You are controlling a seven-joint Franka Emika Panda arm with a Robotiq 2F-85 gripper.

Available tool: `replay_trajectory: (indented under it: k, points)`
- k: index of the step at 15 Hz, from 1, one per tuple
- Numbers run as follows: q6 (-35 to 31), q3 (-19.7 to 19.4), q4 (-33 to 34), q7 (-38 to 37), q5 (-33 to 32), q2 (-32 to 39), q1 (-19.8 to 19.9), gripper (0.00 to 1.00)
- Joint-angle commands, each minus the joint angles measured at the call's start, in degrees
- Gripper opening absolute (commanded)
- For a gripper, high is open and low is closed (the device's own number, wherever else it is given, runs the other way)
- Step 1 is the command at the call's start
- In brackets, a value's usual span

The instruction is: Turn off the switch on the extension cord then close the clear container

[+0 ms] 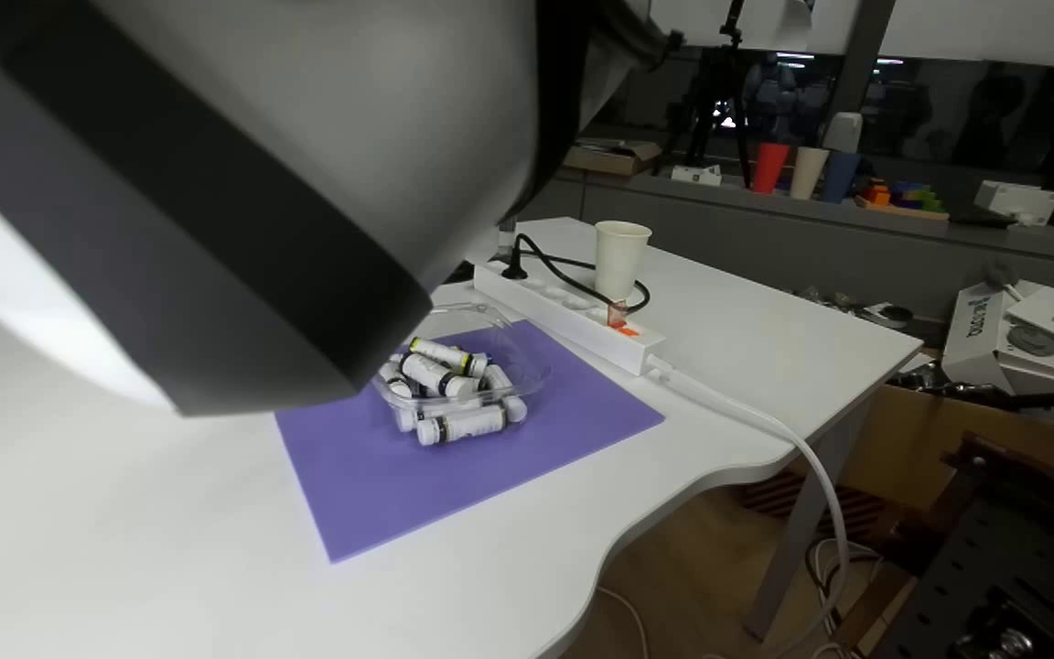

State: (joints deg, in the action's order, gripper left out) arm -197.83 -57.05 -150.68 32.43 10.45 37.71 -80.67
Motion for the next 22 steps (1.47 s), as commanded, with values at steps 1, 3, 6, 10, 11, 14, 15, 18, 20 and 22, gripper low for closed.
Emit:
replay_trajectory:
  k: [1, 3, 6, 10, 11, 14, 15, 18, 20, 22]
  points:
    - [0.0, -6.7, -0.1, -7.1, 2.7, 1.5, -6.8, 1.00]
    - [0.0, -8.5, -0.5, -9.7, 2.9, 1.6, -8.2, 1.00]
    - [-0.2, -8.9, -1.6, -13.7, 3.0, 0.7, -7.5, 1.00]
    - [-0.4, -7.5, -3.0, -18.0, 2.7, -0.4, -2.5, 1.00]
    - [-0.5, -7.1, -3.4, -18.9, 2.6, -1.0, -1.0, 1.00]
    - [-0.2, -7.2, -3.6, -20.9, 3.1, -1.1, 2.5, 1.00]
    - [-0.2, -7.0, -3.7, -21.4, 3.1, -1.2, 3.9, 1.00]
    - [0.2, -4.4, -3.9, -22.2, 1.3, -4.3, 10.9, 1.00]
    - [1.9, -1.3, -3.9, -21.0, -1.7, -9.3, 16.8, 1.00]
    - [3.9, 1.6, -3.8, -20.4, -3.6, -12.8, 22.2, 1.00]
